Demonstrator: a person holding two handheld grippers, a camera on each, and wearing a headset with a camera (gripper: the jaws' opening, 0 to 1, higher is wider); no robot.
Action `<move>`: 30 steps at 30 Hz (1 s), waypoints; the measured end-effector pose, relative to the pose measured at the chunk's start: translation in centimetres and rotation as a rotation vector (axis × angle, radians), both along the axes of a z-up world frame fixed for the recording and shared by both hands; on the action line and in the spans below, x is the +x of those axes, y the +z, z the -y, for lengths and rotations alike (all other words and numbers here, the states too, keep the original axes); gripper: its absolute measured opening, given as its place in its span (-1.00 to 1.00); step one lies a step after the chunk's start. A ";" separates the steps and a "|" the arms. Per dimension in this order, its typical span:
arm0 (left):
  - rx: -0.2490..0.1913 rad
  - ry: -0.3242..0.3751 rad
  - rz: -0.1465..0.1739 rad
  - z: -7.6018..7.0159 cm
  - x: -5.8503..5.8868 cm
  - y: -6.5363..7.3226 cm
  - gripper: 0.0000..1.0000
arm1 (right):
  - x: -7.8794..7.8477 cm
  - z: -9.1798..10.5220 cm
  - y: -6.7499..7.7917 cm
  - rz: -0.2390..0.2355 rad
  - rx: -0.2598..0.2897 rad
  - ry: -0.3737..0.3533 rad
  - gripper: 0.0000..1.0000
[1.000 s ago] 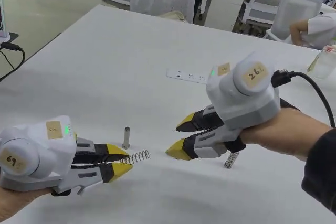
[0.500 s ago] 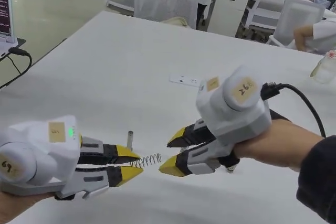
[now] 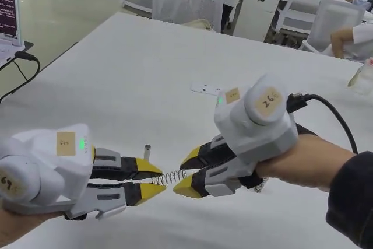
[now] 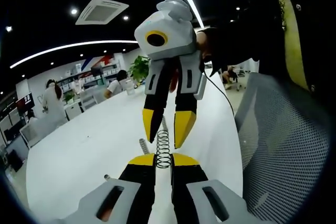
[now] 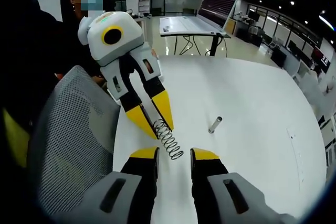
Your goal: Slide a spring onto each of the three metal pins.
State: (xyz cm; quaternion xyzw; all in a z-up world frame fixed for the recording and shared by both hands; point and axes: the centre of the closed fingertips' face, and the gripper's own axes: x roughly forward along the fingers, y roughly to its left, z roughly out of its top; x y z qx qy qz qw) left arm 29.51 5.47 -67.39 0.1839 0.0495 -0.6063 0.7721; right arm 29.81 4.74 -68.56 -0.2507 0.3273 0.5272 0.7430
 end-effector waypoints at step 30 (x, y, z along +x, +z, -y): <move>-0.012 -0.006 0.005 0.1 0.2 0.2 -0.95 | -0.2 -0.3 0.8 0.025 -0.010 0.034 -0.81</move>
